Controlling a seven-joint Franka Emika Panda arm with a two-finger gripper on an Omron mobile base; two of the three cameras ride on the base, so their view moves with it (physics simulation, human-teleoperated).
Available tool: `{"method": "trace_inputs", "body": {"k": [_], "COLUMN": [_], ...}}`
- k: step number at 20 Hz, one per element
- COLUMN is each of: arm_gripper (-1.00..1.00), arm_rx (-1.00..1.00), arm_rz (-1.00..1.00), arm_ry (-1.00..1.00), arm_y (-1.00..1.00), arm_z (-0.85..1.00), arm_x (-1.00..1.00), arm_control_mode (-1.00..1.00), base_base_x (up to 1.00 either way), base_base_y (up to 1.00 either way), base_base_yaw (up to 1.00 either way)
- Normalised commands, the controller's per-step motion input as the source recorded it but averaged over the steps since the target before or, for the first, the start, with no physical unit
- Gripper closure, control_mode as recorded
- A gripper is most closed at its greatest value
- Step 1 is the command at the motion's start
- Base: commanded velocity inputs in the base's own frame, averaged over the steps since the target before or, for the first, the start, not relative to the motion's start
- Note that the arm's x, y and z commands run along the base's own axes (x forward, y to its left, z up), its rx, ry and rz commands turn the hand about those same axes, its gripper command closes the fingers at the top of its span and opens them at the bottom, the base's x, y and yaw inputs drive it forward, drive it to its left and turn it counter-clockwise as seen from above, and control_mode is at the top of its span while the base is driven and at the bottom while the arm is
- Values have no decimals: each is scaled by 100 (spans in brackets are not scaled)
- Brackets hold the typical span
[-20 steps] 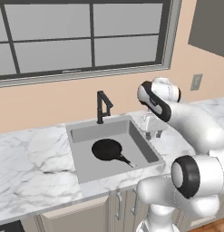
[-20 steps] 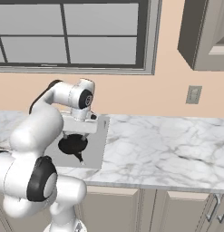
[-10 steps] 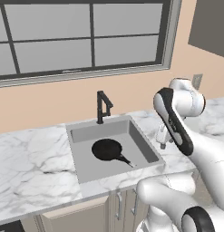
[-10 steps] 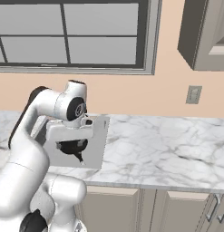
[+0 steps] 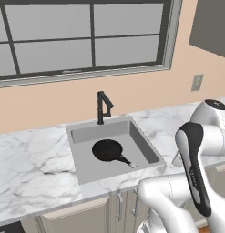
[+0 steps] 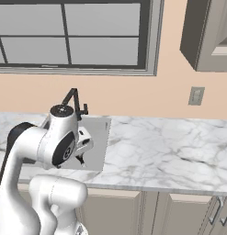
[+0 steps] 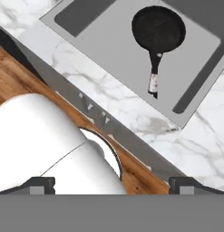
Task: Move the pot and pan from the stove into the sink.
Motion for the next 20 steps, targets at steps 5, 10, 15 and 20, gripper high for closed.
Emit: {"method": "trace_inputs", "body": {"k": [5,10,15,20], "arm_gripper": [-100,-100,-100,-100], "arm_rx": [0,0,0,0], "arm_rz": [0,0,0,0], "arm_ry": [0,0,0,0], "arm_y": [-1,0,0,0], "arm_z": [-7,0,0,0], "arm_x": [-19,0,0,0], "arm_control_mode": [-100,100,100,100], "base_base_x": [0,-72,-1,0], "base_base_y": [0,-16,-6,-1], "base_base_yaw": [0,-6,-48,-50]}}
